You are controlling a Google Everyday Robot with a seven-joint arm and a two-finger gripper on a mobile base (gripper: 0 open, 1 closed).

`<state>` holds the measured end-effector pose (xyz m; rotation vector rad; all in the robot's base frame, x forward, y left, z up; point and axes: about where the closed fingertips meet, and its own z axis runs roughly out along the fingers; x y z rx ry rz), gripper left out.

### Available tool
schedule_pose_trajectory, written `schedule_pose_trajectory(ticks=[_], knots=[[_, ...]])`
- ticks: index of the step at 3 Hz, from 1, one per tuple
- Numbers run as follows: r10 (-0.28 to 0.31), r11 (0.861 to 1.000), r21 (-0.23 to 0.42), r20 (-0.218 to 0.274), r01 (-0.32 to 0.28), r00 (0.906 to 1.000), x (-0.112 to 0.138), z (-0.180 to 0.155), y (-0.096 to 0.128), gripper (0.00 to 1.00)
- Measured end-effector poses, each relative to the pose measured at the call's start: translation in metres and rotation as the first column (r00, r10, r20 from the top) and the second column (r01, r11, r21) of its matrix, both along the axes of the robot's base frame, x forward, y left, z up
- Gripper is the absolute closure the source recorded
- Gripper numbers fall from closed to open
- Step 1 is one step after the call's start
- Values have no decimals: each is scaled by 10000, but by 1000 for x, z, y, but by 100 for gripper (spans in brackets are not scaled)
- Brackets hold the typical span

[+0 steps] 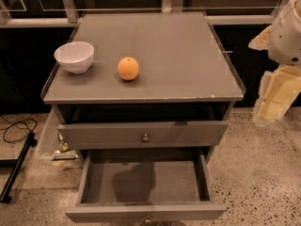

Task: Close middle drawer

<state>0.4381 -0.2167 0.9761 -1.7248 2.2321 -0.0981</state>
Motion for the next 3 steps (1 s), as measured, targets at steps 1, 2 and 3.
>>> schedule_pose_trajectory(ticks=[1,2,3], knots=[[2,10000,-1,-1,-2,10000,0,0,0,0],[169,9998,-79,-95,-170,9998,-1,-12,4,0],[383,9991,199,-389,-376,9985,-8,-53,3,0]])
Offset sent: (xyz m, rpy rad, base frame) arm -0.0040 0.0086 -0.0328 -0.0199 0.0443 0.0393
